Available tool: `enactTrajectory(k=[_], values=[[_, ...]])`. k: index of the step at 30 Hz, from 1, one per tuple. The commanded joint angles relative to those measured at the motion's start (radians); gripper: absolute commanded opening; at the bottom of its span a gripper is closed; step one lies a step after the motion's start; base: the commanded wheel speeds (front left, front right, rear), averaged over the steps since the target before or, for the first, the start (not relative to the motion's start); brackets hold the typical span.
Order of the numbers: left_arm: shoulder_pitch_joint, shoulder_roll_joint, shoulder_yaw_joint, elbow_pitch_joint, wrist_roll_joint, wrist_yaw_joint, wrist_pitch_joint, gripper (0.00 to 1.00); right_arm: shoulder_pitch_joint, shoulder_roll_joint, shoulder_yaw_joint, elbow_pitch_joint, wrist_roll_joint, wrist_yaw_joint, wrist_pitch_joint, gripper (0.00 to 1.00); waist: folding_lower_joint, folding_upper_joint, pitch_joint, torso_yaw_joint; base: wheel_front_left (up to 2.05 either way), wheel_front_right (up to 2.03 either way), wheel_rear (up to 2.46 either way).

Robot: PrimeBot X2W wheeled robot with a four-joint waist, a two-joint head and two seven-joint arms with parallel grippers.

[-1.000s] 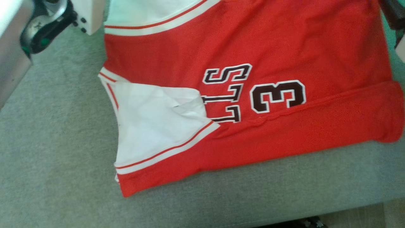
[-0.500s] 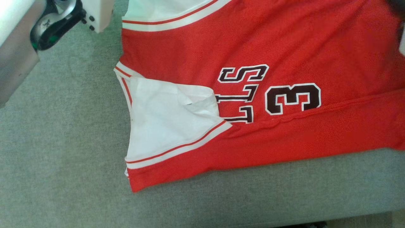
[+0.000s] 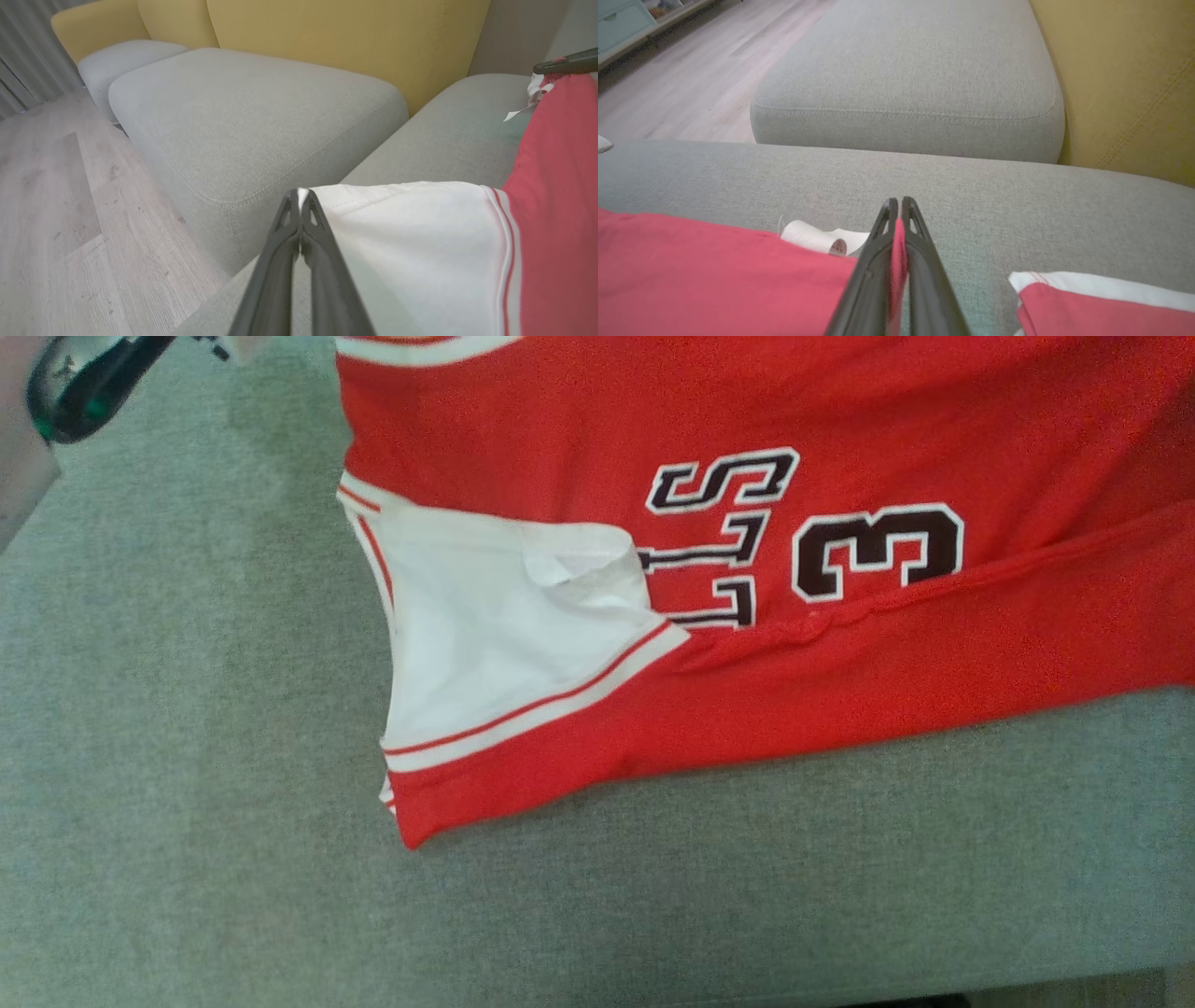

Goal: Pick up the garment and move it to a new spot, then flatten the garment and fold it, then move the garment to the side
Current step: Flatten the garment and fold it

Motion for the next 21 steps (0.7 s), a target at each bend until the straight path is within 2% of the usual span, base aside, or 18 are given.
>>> enactTrajectory(k=[1, 6, 10, 15, 21], values=[[-0.052, 0.043, 0.046, -0.013, 0.007, 0.002, -0.02, 0.0, 0.053, -0.031, -0.017, -0.023, 0.007, -0.001, -0.025, 0.0, -0.0001, 0.0, -0.006, 0.004, 0.0, 0.0, 0.0], [0.007, 0.089, 0.039, -0.073, 0.006, 0.003, -0.096, 0.0, 0.128, -0.055, -0.042, -0.015, -0.014, -0.001, -0.119, 0.0, -0.0001, 0.0, -0.035, 0.017, 0.0, 0.0, 0.0], [0.086, 0.143, 0.03, -0.169, 0.011, 0.035, -0.13, 0.0, 0.204, -0.06, -0.071, -0.004, -0.05, -0.001, -0.179, 0.0, -0.0001, 0.0, -0.064, 0.031, 0.0, 0.0, 0.0], [0.213, 0.214, 0.02, -0.338, 0.007, 0.104, -0.174, 0.0, 0.309, -0.051, -0.131, 0.009, -0.111, -0.001, -0.232, 0.0, -0.0001, 0.0, -0.093, 0.046, 0.0, 0.0, 0.0], [0.38, 0.289, 0.005, -0.503, 0.032, 0.227, -0.212, 0.0, 0.447, 0.001, -0.236, -0.003, -0.183, -0.001, -0.295, 0.0, -0.0001, 0.0, -0.127, 0.056, 0.0, 0.0, 0.0]])
